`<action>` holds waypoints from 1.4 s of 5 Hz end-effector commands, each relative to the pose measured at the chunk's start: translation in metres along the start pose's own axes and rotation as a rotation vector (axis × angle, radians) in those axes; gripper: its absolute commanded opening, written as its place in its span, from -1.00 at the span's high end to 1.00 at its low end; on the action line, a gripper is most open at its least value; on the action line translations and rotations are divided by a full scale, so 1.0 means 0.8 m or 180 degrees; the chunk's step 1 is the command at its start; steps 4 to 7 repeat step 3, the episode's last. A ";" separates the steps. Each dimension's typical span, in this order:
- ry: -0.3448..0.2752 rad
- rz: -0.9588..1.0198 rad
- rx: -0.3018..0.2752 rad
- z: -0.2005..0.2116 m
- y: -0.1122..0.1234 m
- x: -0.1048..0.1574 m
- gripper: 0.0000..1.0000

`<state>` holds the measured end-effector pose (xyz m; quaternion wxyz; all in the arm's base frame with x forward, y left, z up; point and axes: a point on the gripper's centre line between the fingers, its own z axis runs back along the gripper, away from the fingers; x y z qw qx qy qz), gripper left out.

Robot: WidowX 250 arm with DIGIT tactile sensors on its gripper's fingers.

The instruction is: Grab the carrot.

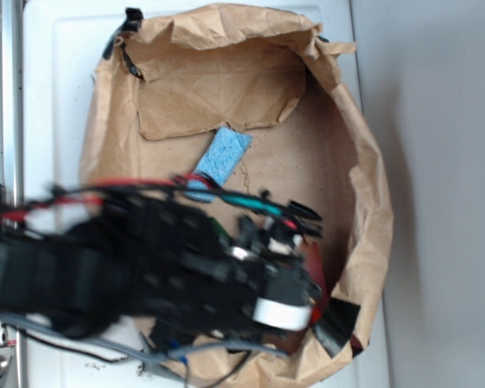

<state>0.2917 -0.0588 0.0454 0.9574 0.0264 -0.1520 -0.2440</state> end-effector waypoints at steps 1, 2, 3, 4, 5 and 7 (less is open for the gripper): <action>-0.0028 0.0455 0.0249 0.073 0.033 -0.006 1.00; 0.0088 0.0720 0.0185 0.112 0.053 -0.008 1.00; 0.0360 0.0872 0.0427 0.141 0.055 -0.007 1.00; 0.0360 0.0872 0.0427 0.141 0.055 -0.007 1.00; 0.0360 0.0872 0.0427 0.141 0.055 -0.007 1.00; 0.0360 0.0872 0.0427 0.141 0.055 -0.007 1.00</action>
